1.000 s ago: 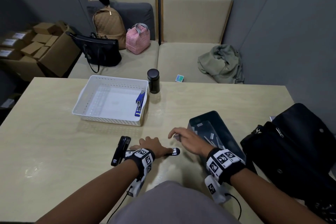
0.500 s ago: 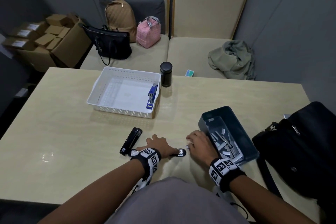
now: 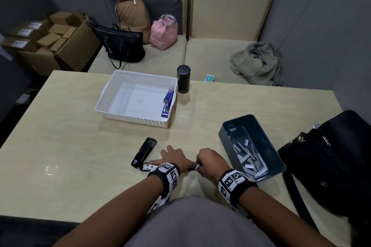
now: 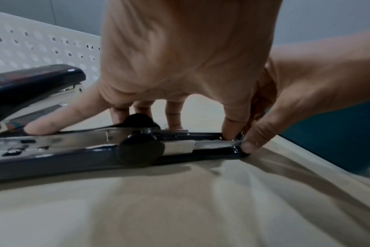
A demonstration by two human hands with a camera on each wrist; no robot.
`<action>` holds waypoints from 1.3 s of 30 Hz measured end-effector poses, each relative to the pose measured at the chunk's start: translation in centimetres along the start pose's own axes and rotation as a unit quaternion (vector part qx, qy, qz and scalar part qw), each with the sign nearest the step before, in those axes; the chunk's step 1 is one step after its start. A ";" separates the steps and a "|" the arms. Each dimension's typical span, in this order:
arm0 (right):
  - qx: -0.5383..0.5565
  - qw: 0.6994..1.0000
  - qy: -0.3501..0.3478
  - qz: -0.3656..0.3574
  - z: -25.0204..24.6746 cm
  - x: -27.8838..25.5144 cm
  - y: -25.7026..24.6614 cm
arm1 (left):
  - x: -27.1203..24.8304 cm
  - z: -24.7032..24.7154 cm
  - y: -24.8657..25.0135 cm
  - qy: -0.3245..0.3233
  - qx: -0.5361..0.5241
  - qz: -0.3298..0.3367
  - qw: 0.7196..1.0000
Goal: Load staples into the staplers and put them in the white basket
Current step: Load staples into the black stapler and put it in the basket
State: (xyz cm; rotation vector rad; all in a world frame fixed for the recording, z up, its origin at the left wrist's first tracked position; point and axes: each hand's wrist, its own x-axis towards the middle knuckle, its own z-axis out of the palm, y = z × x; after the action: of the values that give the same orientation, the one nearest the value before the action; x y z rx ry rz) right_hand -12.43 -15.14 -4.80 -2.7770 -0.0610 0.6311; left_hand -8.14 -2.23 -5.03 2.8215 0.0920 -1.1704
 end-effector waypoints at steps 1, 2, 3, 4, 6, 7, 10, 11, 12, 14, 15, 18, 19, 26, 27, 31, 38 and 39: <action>-0.001 1.000 -0.001 0.002 0.0 0.0 -0.1 | 0.1 0.0 0.1 0.001 0.000 -0.002 1.000; -0.003 1.000 0.000 0.002 0.0 0.0 -0.1 | 0.3 0.0 0.0 0.000 0.000 0.001 1.000; -0.005 1.000 0.002 0.002 0.0 0.0 0.0 | 0.6 -0.1 -0.1 0.000 -0.001 0.009 1.000; -0.007 1.000 0.003 0.001 0.0 0.1 0.1 | 1.0 -0.2 -0.5 0.003 -0.005 0.021 1.000; -0.011 1.000 0.004 -0.005 0.0 0.0 0.1 | 1.5 -0.6 -1.4 0.008 -0.022 0.042 0.999; -0.010 1.000 0.005 -0.009 0.0 0.0 0.2 | 1.5 -0.9 -1.9 0.008 -0.033 0.048 0.998; 0.002 1.000 0.007 -0.019 0.2 0.1 0.4 | 1.5 -1.4 -3.6 0.010 -0.086 0.075 0.993; 0.003 1.000 0.005 -0.022 0.2 0.1 0.4 | 1.6 -1.4 -4.3 0.010 -0.115 0.093 0.989; 0.003 1.000 0.002 -0.026 0.2 0.2 0.5 | 1.7 -1.1 -5.0 0.007 -0.147 0.112 0.983; 0.001 0.999 -0.009 -0.037 0.2 0.4 0.4 | 1.9 -0.3 -6.2 0.004 -0.191 0.145 0.971; -0.002 0.999 -0.012 -0.041 0.2 0.5 0.3 | 1.9 0.0 -6.6 0.011 -0.201 0.147 0.968; 0.001 0.999 -0.019 -0.046 0.3 0.5 0.2 | 1.7 0.6 -6.8 0.032 -0.227 0.137 0.964; 0.007 0.998 -0.025 -0.049 0.3 0.5 0.3 | 1.7 0.6 -6.8 0.031 -0.234 0.136 0.962; 0.166 0.986 0.005 0.022 -0.8 1.2 3.9 | 1.3 -0.1 -6.9 0.006 -0.255 0.141 0.956; 0.165 0.985 0.015 0.039 -0.7 1.3 4.5 | 1.3 -0.1 -6.9 0.003 -0.257 0.142 0.956; 0.074 0.996 -0.020 0.041 0.3 1.4 5.4 | 1.3 -0.2 -6.7 -0.005 -0.262 0.132 0.956; 0.043 0.999 -0.006 -0.003 0.5 1.2 4.2 | 1.0 -0.1 -6.1 0.010 -0.257 0.111 0.960; 0.080 0.997 -0.013 -0.014 0.2 1.3 3.5 | 1.0 -0.2 -6.1 0.010 -0.257 0.110 0.960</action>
State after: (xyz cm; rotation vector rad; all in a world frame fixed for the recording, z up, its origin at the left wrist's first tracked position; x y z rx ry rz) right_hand -11.44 -18.30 -6.53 -2.6100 -0.0531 0.6367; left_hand -7.83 3.91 -6.01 2.3177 0.0698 -0.9087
